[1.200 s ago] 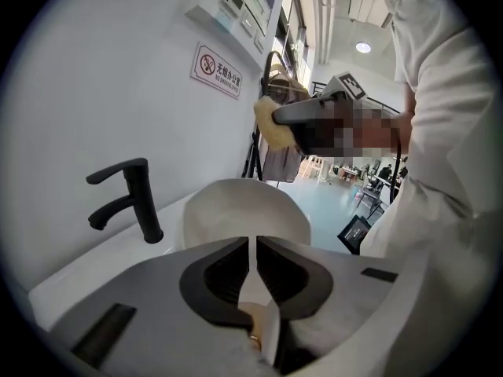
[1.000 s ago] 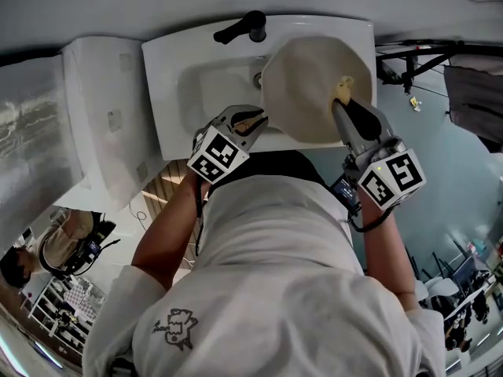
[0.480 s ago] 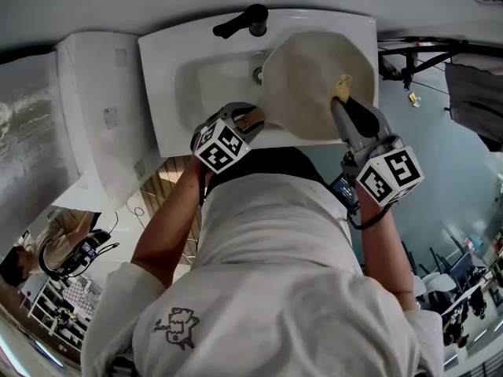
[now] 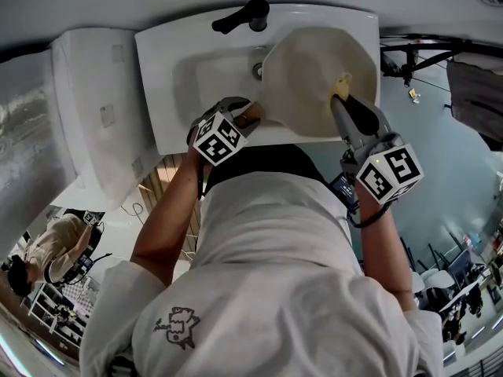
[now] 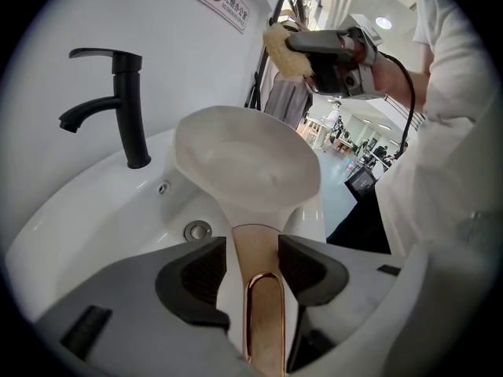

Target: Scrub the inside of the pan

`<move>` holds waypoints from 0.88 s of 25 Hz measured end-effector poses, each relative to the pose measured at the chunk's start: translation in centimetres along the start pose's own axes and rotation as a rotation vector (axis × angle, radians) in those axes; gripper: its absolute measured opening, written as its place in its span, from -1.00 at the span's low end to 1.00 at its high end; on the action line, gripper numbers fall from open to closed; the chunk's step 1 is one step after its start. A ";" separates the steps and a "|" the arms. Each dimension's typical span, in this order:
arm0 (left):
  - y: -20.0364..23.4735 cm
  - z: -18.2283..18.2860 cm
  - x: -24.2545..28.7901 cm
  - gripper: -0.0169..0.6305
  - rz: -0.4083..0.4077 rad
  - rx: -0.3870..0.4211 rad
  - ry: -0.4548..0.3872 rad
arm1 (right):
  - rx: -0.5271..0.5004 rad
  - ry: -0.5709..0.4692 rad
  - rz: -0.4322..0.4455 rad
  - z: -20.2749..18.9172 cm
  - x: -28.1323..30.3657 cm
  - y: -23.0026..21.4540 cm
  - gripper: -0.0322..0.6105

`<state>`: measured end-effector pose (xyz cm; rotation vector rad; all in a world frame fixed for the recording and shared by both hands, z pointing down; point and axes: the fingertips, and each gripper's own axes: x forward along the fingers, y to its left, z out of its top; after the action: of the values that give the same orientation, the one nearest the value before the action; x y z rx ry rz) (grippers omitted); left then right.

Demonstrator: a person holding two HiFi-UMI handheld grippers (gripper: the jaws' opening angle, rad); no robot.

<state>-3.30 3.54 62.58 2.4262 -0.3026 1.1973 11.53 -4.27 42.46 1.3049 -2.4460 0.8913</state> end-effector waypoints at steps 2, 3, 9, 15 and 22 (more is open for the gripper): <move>-0.3 -0.1 0.1 -0.28 -0.012 0.003 0.009 | 0.001 0.003 -0.001 -0.1 0.0 -0.1 -0.72; -0.5 -0.3 0.2 -0.27 -0.020 0.006 0.016 | 0.001 0.004 -0.002 -0.1 0.1 -0.1 -0.72; -0.9 -1.4 1.2 -0.25 -0.037 0.009 0.051 | 0.011 0.013 -0.006 -0.1 0.4 -0.3 -0.72; -0.9 -2.2 1.9 -0.25 -0.047 0.019 0.082 | 0.015 0.015 -0.008 -0.2 0.4 -0.7 -0.72; -0.7 -2.8 2.3 -0.36 -0.046 0.018 0.099 | 0.020 0.026 -0.012 -0.4 0.7 -1.0 -0.72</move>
<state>-3.61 5.38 65.69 2.3669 -0.2064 1.2998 11.96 -4.87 43.53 1.3055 -2.4133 0.9254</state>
